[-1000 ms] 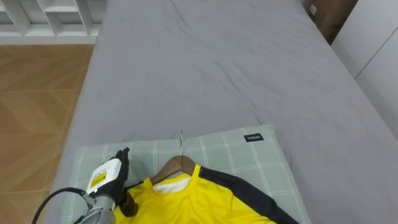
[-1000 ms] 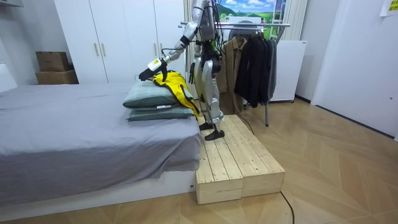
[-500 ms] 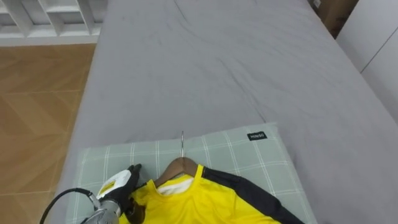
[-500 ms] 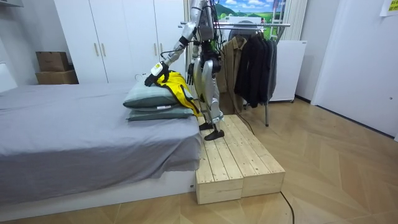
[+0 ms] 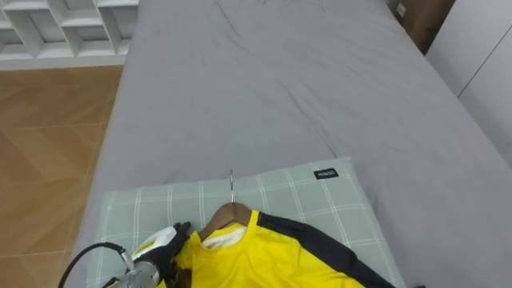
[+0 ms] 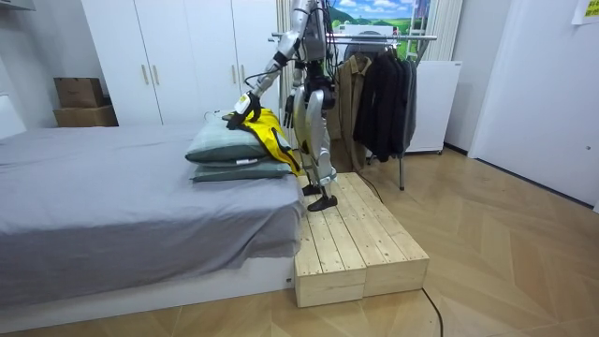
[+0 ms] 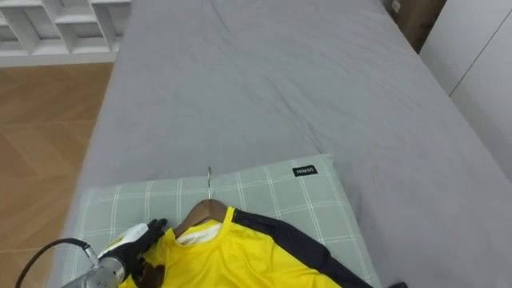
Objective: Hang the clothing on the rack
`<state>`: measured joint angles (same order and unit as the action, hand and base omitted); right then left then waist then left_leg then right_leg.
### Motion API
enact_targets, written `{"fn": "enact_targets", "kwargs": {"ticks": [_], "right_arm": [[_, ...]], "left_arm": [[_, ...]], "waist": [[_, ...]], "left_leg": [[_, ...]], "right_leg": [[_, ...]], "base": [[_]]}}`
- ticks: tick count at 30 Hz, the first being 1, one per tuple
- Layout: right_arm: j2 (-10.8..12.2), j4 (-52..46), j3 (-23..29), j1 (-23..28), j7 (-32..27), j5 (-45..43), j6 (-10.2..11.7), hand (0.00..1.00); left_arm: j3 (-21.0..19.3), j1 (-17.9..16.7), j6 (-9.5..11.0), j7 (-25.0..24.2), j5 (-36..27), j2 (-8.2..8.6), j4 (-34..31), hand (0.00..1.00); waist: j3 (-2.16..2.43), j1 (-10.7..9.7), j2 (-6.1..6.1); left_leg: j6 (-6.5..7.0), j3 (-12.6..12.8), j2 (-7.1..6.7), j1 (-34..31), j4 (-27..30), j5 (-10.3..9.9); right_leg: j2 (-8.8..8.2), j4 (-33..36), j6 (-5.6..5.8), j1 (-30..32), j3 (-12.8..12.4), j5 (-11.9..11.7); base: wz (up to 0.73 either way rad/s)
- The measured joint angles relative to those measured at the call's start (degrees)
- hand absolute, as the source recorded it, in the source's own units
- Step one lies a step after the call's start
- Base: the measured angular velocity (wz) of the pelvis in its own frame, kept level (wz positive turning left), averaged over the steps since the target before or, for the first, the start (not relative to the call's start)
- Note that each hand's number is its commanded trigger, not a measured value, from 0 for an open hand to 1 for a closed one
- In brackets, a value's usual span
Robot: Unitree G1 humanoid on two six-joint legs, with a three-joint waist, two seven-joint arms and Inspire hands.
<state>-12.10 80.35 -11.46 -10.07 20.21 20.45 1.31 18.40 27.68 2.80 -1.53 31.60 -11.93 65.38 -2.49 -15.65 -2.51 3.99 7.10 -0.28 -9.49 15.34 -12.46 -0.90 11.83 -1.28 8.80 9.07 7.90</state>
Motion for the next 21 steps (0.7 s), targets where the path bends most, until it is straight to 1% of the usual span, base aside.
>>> {"fn": "enact_targets", "kwargs": {"ticks": [1, 3, 6, 12, 21], "right_arm": [[0.00, 0.01, 0.22, -0.04, 0.00, -0.01, 0.00, 0.00], [-0.20, 0.01, 0.37, -0.04, 0.00, -0.03, -0.02, 0.00], [-0.42, 0.00, 0.54, -0.01, 0.10, -0.39, -0.02, 0.00], [-0.78, 0.01, 1.03, -0.03, 1.24, -0.58, -0.02, 0.00], [-1.28, 0.00, 1.03, -0.08, 1.74, -0.71, -0.17, 0.00]], "left_arm": [[0.10, 0.00, 0.00, -0.32, 0.02, 0.04, 0.00, 0.00], [1.08, 0.00, -0.01, -1.05, -0.02, 0.16, 0.00, 0.00], [1.10, 0.00, -0.01, -2.06, 0.02, 0.18, -0.03, 0.00], [1.01, 0.08, -0.03, -3.72, 0.13, -0.18, -0.21, 0.00], [1.00, 0.27, -0.20, -4.26, 0.61, -0.25, -0.21, 0.00]], "waist": [[0.00, 0.00, -0.12], [-0.06, 0.00, -0.73], [-0.07, 0.05, -1.40], [-0.03, 0.11, -1.57], [-0.04, 0.11, -1.62]], "left_leg": [[0.02, 0.00, 0.00, 0.00, -0.02, 0.02], [0.07, 0.31, 0.04, -0.01, -0.04, 0.04], [0.07, 0.64, 0.07, 0.11, -0.22, 0.05], [-0.07, 0.87, 0.07, 0.14, -0.62, 0.42], [-0.07, 0.85, 0.08, 0.07, -0.50, 0.44]], "right_leg": [[-0.03, 0.01, 0.00, 0.00, 0.10, 0.00], [-0.11, 0.03, 0.00, 0.00, 0.26, 0.00], [-0.11, 0.03, 0.01, 0.04, 0.11, 0.00], [-0.10, 0.01, 0.01, 0.29, -0.01, 0.00], [-0.13, 0.27, 0.01, 0.39, 0.05, 0.00]], "base": [[0.07], [0.02], [-0.03], [-0.01], [0.00]]}}
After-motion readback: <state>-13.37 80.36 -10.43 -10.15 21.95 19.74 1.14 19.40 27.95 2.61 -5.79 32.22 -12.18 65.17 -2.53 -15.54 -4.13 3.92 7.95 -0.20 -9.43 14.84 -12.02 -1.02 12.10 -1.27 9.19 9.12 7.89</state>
